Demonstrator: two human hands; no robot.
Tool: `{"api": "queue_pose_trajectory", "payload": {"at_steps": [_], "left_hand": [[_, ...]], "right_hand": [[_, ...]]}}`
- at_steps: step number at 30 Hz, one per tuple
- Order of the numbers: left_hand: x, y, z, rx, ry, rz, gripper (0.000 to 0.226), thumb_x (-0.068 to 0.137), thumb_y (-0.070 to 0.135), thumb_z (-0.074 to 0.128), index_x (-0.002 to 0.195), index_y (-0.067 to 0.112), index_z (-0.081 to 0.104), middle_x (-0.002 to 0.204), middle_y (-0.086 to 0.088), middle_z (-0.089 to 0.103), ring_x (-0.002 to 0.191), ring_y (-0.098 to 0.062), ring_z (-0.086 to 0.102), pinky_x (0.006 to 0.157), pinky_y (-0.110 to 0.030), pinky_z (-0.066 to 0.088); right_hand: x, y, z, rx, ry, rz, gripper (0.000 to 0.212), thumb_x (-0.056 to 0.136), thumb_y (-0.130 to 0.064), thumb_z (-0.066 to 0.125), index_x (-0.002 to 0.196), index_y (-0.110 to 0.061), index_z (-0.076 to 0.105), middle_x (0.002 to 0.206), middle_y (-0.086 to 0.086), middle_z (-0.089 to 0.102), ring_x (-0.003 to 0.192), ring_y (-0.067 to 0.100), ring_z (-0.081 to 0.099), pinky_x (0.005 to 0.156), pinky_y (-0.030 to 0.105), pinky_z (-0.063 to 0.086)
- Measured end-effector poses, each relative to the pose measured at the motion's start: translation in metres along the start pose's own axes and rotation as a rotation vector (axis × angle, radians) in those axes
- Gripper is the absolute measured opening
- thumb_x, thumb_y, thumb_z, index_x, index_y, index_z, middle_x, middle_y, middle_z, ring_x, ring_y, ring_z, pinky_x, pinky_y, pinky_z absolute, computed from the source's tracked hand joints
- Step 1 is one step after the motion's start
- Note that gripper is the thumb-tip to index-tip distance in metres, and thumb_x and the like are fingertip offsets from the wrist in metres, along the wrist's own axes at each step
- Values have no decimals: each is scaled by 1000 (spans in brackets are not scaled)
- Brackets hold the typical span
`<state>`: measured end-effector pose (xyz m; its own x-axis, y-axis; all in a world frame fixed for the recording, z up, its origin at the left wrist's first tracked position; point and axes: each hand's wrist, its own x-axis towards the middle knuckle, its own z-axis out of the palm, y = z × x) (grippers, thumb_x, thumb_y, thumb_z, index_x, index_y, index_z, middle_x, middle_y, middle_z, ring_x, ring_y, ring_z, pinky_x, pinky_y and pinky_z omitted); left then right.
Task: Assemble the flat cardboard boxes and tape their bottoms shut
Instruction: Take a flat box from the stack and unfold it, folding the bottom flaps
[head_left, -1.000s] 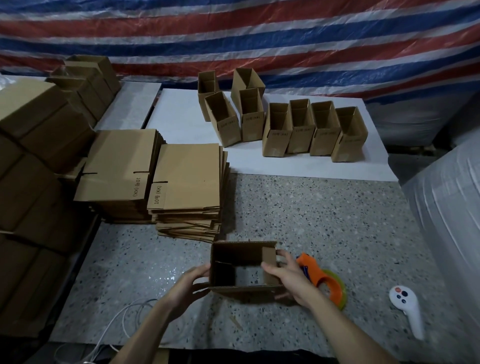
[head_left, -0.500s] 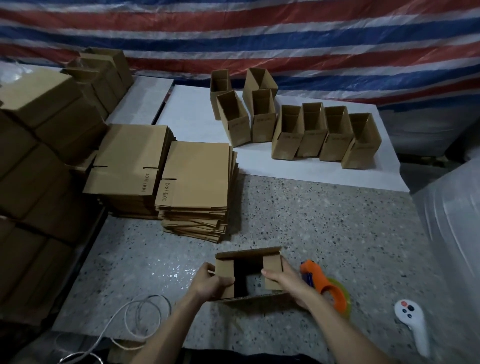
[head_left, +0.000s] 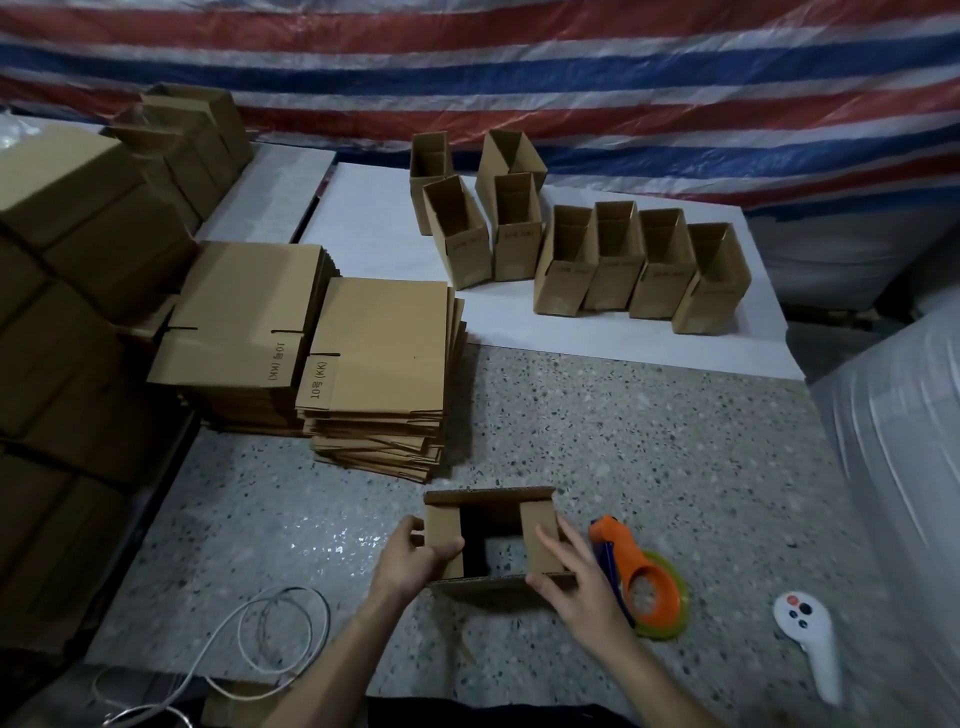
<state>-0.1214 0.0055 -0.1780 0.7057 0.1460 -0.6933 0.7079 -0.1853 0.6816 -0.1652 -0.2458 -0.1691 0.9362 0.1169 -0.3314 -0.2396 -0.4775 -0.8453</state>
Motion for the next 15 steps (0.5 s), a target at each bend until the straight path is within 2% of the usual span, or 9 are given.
{"api": "queue_pose_trajectory", "payload": {"at_steps": [3,6,8,10,12,14,15], "left_hand": [[-4,-2,-4,-55,-38,7,50,73,34,88,111,20,58,106,-3,69,91,-21,71,72,-35,61],[-8,-2,-9,-75,-68,24,53,74,30,88,116,19,57,112,-3,65,96,-21,69,66,-28,58],[-10,3,-11,-35,-90,25,51,75,29,88,114,18,57,111,-3,64,95,-22,67,63,-29,56],[-9,8,-11,-3,-107,8,48,76,27,87,110,14,56,110,-5,64,94,-23,66,61,-32,56],[-9,10,-12,-3,-115,-10,43,82,31,82,108,11,55,113,-8,64,94,-24,66,62,-33,58],[-12,5,-19,-70,-151,-48,37,96,48,60,112,15,59,120,-6,65,97,-25,68,68,-34,58],[-14,1,-24,-125,-172,-84,45,101,57,42,116,19,61,123,-2,65,102,-25,68,74,-35,57]], "right_hand": [[5,-2,4,11,53,43,59,73,-71,67,128,-59,49,156,-24,24,143,-2,21,119,34,20],[5,-5,7,38,95,64,61,69,-70,70,125,-48,61,152,-18,34,140,2,28,117,33,24],[5,-8,8,75,127,90,65,65,-70,71,121,-37,69,147,-17,41,137,4,34,115,31,28],[7,-14,10,102,176,123,62,64,-71,70,115,-36,72,140,-17,47,134,7,41,110,32,34],[11,-21,16,132,265,152,55,67,-65,74,116,-41,66,130,-16,52,129,14,49,104,34,40],[14,-27,20,176,324,164,73,73,-52,81,137,-44,48,132,-9,52,128,18,50,103,40,45],[16,-29,21,157,324,165,84,76,-47,82,146,-46,36,138,-6,49,131,19,47,105,44,44]]}}
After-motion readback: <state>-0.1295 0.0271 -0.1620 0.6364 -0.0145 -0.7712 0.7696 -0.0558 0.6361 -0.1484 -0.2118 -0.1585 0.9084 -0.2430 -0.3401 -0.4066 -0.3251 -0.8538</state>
